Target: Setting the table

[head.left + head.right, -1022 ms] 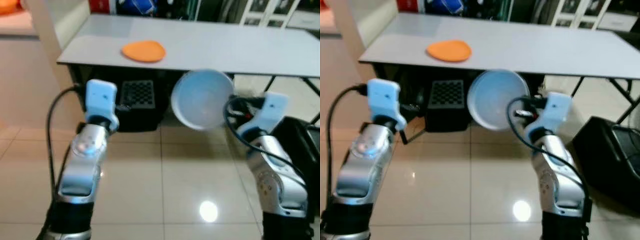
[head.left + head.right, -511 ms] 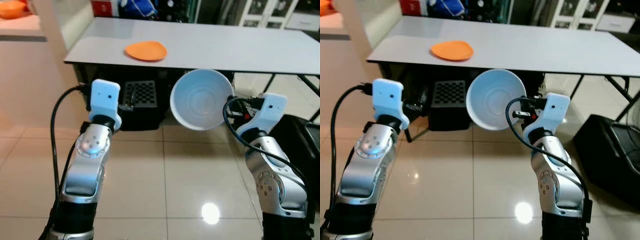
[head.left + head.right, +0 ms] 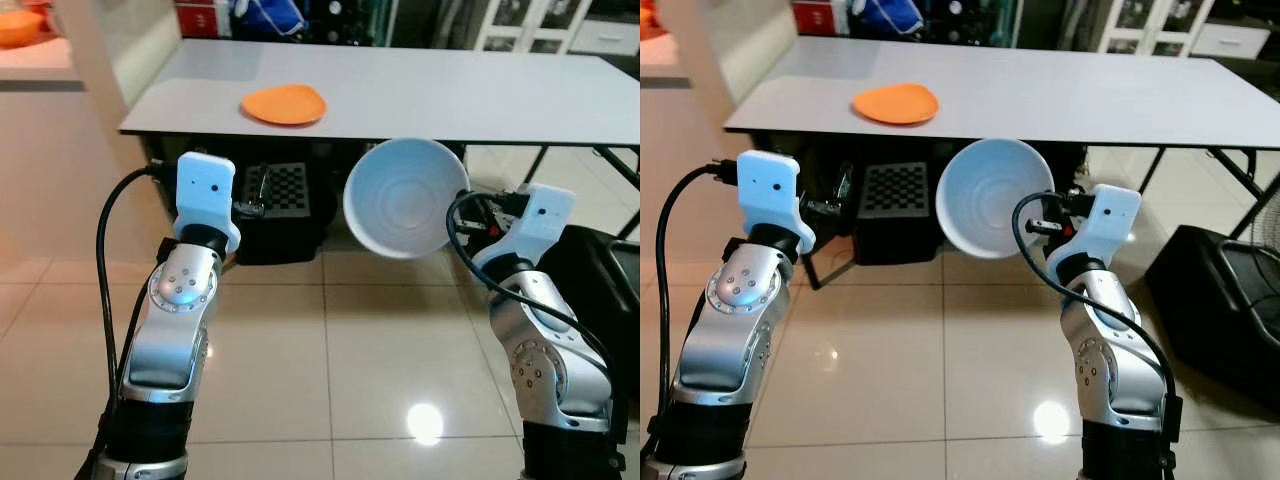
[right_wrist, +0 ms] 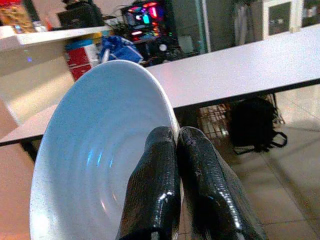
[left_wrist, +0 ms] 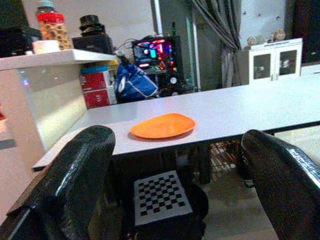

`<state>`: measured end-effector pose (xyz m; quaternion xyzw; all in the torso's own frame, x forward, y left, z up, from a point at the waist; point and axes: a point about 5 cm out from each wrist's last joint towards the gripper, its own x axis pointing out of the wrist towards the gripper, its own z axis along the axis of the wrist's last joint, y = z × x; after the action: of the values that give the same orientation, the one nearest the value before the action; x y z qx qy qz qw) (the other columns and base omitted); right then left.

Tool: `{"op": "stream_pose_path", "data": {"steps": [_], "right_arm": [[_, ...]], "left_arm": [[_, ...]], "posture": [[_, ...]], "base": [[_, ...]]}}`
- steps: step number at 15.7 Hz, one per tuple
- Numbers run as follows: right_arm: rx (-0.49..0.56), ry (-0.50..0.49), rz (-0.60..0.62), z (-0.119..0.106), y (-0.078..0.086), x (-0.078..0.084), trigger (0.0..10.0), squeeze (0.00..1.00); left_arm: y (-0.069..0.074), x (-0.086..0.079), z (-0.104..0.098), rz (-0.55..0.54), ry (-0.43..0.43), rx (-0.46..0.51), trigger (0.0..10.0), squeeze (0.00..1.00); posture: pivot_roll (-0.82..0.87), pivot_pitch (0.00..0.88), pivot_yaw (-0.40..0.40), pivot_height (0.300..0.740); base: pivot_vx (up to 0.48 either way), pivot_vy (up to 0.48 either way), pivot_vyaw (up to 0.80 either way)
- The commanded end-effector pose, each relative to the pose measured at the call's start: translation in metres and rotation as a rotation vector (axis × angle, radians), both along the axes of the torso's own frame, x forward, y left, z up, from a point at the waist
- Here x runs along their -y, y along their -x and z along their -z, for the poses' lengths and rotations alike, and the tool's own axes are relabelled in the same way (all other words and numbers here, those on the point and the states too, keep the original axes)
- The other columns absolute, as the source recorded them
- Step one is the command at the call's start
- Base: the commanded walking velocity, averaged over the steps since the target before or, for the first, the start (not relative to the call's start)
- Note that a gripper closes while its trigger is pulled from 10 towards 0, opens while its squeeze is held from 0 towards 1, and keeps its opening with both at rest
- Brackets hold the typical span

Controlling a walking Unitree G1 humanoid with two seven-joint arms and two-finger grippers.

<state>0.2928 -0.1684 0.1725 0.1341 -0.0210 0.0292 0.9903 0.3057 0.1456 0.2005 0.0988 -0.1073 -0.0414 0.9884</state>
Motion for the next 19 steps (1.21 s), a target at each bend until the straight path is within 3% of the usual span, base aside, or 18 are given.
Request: {"op": "stream_pose_path", "data": {"steps": [1, 7, 12, 19], "right_arm": [[0.043, -0.015, 0.001, -0.009, -0.004, -0.003, 10.0, 0.00], [0.047, -0.020, -0.014, -0.009, -0.007, -0.006, 10.0, 0.00], [0.032, -0.024, -0.012, -0.005, -0.006, -0.004, 10.0, 0.00], [0.042, -0.046, 0.014, -0.009, -0.009, -0.002, 10.0, 0.00]], "left_arm": [[-0.003, -0.002, -0.006, 0.006, -0.007, 0.015, 10.0, 0.00], [-0.005, -0.003, -0.004, 0.011, -0.012, 0.012, 10.0, 0.00], [0.001, 0.004, 0.008, 0.030, -0.016, -0.026, 10.0, 0.00], [-0.001, -0.002, 0.008, 0.022, -0.032, -0.028, 10.0, 0.00]], "posture": [[0.00, 0.000, -0.034, 0.740], [0.00, 0.000, -0.036, 0.740], [0.00, 0.000, -0.032, 0.740], [-0.03, 0.000, -0.019, 0.740]], "base": [[0.368, 0.000, 0.00], [0.386, 0.000, 0.00], [0.392, 0.000, 0.00], [0.392, 0.000, 0.00]]}}
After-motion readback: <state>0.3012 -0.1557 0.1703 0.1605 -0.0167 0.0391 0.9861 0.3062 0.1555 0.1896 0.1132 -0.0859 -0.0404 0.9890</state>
